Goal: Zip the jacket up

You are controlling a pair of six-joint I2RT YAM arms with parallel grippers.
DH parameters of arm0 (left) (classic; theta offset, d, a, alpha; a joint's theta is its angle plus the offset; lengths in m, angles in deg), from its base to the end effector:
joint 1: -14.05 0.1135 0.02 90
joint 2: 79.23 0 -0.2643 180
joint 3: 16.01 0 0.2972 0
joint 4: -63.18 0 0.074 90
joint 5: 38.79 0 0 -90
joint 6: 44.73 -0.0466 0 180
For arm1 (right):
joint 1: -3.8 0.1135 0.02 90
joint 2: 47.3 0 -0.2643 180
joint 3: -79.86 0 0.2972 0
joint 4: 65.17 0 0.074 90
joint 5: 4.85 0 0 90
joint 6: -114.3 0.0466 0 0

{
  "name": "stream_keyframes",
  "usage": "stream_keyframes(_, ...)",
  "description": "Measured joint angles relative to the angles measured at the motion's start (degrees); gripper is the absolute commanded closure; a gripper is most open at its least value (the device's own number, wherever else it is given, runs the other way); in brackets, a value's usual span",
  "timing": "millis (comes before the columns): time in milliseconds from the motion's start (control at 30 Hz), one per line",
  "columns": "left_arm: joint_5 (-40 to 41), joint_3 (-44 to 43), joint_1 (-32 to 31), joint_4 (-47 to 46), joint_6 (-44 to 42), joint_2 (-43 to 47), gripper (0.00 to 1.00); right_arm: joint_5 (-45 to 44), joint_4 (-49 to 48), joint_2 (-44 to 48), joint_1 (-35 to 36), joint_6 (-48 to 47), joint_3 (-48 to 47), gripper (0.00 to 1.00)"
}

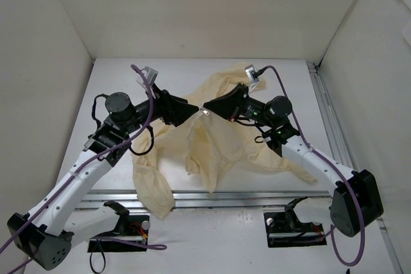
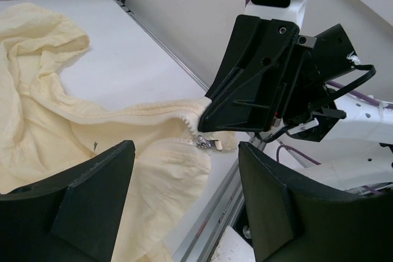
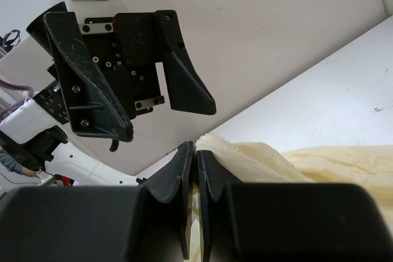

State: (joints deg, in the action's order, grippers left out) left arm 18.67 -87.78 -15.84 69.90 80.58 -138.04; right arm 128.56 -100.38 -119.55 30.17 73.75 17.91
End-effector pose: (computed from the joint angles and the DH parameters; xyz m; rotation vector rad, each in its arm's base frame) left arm 0.2349 -0.1639 0.4186 0.4304 1.5710 -1.3115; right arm 0.2811 0.1751 0.3575 -0.4978 1.3377 1.5463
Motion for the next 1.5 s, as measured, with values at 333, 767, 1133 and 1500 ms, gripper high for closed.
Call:
stream_keyframes(333, 1.33, 0.96, 0.00, 3.82, 6.05, 1.55, 0.36, -0.87, 0.02, 0.00, 0.26, -0.90, 0.13, 1.00)
stream_keyframes(767, -0.46, 4.55, 0.00, 0.35, 21.24, -2.47, 0.44, -1.22, 0.02, 0.00, 0.28, -1.97, 0.13, 1.00)
stream_keyframes(1133, -0.68, 4.70, 0.00, -6.10, 25.22, -2.47, 0.66, -1.22, 0.00, 0.00, 0.28, -1.97, 0.13, 1.00)
stream_keyframes(1500, -0.72, 6.49, 0.00, -8.46, 26.45, -2.47, 0.85, -1.22, 0.02, 0.00, 0.26, -1.95, 0.13, 1.00)
